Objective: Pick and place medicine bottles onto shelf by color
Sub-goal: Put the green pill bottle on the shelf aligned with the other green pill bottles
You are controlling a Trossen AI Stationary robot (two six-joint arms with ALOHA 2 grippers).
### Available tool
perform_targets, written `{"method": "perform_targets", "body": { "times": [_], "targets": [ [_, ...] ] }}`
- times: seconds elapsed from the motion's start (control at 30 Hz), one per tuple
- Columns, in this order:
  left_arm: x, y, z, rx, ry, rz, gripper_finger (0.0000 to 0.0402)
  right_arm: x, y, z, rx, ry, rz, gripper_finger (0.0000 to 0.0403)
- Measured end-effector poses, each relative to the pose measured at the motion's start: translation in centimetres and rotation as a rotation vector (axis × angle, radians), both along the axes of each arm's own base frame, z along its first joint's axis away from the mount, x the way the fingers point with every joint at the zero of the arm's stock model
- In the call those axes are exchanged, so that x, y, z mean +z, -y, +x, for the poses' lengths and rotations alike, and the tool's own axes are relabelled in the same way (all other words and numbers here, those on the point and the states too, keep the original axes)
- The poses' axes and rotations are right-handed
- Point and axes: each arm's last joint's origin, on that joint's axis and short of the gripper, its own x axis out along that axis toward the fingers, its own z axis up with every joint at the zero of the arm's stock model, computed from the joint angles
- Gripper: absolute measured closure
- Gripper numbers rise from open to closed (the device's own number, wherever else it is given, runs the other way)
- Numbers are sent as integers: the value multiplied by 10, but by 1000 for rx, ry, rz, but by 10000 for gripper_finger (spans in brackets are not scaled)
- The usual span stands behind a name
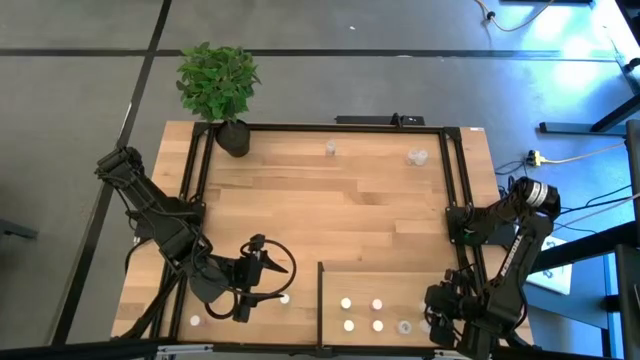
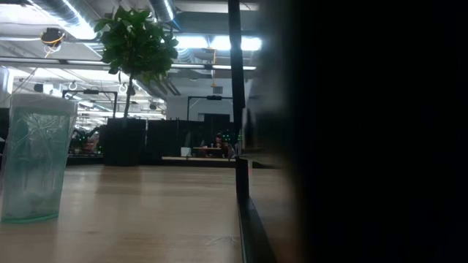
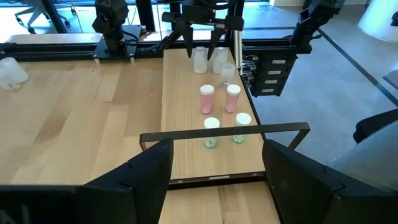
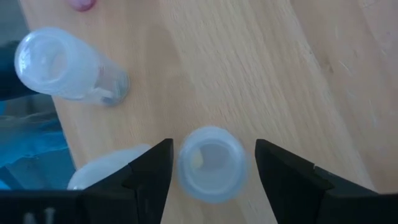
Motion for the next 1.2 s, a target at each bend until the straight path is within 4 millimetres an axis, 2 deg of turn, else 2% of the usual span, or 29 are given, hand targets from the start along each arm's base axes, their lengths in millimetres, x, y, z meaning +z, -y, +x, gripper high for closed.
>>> {"method": "perform_targets", "body": {
  "times": [0.53, 0.93, 1.2],
  "targets": [
    [0, 0, 0, 0, 0, 0, 162, 14, 8, -4, 4, -17, -1, 173],
    [0, 0, 0, 0, 0, 0, 162, 57, 7, 0, -7, 32, -47, 173],
    [0, 0, 0, 0, 0, 0, 162, 84, 11, 22, -54, 209, -67, 173]
  ]
}}
